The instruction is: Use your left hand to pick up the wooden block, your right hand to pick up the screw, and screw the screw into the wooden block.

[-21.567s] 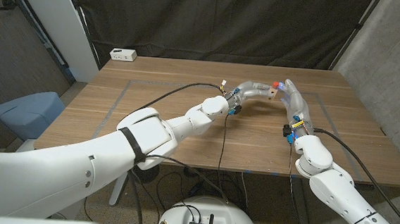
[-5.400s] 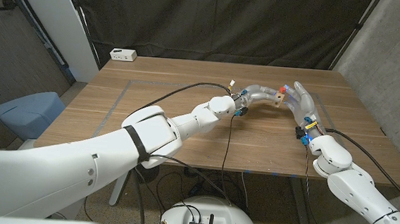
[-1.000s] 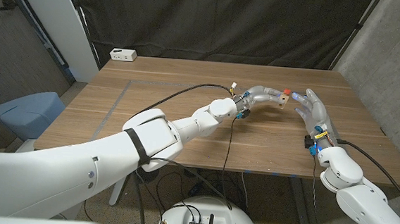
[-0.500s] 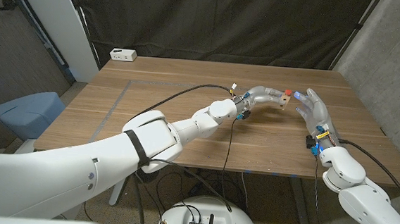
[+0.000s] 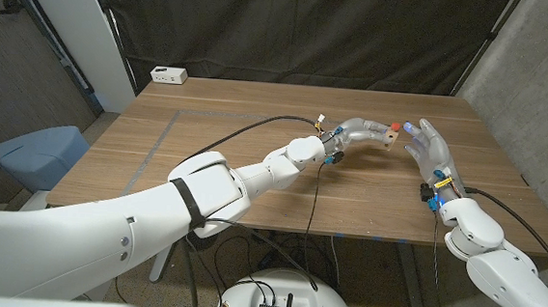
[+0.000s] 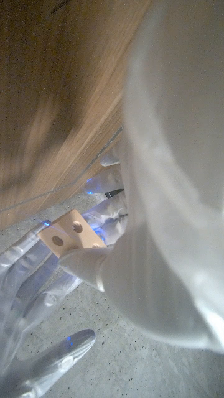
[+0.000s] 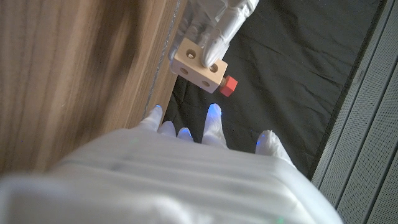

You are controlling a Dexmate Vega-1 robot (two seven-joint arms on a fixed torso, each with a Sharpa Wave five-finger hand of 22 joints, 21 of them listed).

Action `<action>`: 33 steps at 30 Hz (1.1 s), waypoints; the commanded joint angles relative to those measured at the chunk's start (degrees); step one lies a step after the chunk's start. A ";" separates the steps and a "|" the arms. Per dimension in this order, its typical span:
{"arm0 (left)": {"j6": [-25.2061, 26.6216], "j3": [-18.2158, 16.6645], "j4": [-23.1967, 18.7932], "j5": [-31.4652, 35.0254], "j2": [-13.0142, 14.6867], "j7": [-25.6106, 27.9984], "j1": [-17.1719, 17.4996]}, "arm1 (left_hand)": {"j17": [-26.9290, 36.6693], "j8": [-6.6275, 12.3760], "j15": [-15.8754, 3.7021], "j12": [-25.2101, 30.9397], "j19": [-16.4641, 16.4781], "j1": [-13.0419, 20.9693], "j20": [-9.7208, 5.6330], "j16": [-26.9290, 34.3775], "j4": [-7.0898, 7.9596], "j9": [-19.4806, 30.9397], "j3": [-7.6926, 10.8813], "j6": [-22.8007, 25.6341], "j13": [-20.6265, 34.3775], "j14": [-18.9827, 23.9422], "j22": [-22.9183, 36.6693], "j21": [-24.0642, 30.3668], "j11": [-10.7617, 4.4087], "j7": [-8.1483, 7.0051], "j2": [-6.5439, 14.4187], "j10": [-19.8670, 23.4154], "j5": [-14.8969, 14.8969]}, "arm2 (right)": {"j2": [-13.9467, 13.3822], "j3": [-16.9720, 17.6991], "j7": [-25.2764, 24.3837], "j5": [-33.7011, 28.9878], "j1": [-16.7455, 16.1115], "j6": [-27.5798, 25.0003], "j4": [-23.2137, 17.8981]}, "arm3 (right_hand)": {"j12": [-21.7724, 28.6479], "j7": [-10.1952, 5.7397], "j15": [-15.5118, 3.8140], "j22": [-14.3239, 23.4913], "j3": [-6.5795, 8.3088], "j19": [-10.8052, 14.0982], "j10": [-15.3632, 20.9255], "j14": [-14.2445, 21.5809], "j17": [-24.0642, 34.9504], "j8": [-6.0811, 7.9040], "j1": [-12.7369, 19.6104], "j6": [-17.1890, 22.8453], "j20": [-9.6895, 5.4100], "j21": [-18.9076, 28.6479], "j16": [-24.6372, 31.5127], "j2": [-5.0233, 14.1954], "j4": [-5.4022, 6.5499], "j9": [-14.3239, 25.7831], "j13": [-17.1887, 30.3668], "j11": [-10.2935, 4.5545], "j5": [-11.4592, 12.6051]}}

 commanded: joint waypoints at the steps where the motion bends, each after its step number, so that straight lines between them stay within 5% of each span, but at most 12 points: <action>1: 1.18 0.10 0.04 -0.03 -0.17 0.12 -0.20 | 0.15 0.84 -5.33 0.65 0.24 -0.95 -0.33 0.04 2.16 0.19 2.29 3.98 0.25 0.37 0.18 -0.06 -0.02 1.49 1.90 0.58 0.36 | -0.79 -0.76 2.05 0.85 1.72 -0.35 1.27 | 0.02 -0.22 0.16 0.19 0.02 -0.61 -0.80 -4.19 0.35 0.32 -0.81 -0.63 0.14 -0.19 -0.32 0.14 0.44 0.14 0.08 0.09 0.39; 33: 2.31 0.44 0.07 -0.26 -0.40 0.15 -0.60 | 0.14 0.88 -5.37 0.63 0.22 -0.89 -0.28 0.04 2.11 0.19 2.34 4.08 0.24 0.40 0.18 -0.06 0.00 1.50 1.91 0.55 0.37 | -1.19 -2.16 3.09 1.57 3.20 0.67 2.54 | 0.95 1.42 0.08 0.21 0.07 -0.78 -0.24 -4.21 0.32 2.54 -1.18 4.98 -0.03 0.26 0.09 -0.02 0.84 0.19 0.09 -0.29 0.62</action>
